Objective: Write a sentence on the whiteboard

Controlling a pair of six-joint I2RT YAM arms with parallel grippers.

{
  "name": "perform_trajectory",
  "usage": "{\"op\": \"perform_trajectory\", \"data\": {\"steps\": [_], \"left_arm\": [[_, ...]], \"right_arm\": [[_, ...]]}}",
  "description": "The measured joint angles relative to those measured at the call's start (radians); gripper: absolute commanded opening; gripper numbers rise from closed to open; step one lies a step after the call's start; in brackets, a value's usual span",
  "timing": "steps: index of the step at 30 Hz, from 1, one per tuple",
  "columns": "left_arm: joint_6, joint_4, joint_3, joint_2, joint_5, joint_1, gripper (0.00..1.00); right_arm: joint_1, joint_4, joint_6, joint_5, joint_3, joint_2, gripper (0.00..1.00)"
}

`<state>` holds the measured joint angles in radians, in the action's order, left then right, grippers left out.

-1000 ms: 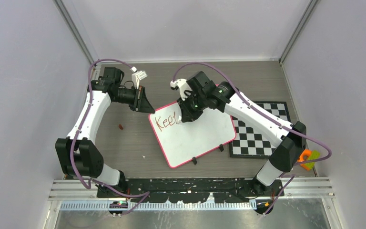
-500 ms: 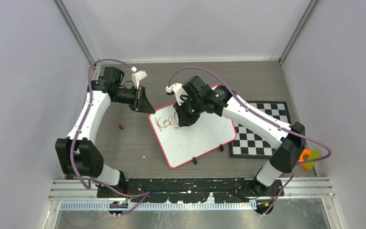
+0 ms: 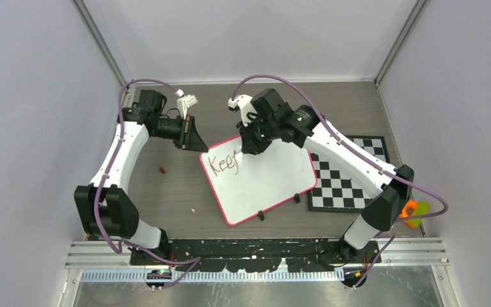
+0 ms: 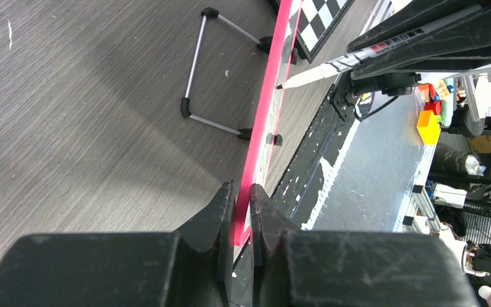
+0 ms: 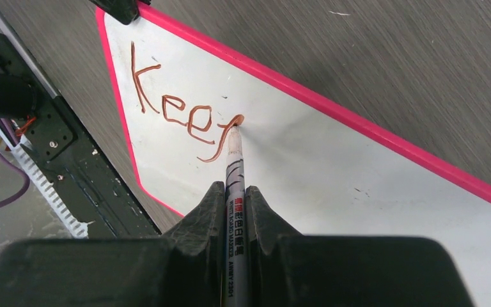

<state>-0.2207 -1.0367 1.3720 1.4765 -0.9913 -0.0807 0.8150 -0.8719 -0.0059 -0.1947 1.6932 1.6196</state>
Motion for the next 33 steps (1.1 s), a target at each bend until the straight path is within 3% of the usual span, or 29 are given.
{"op": "perform_trajectory", "data": {"steps": [33], "left_arm": [[-0.001,0.001,0.000,0.000,0.019,0.000,0.00]], "right_arm": [[-0.015,-0.026,0.005,-0.020,-0.061,0.002,0.00]]}}
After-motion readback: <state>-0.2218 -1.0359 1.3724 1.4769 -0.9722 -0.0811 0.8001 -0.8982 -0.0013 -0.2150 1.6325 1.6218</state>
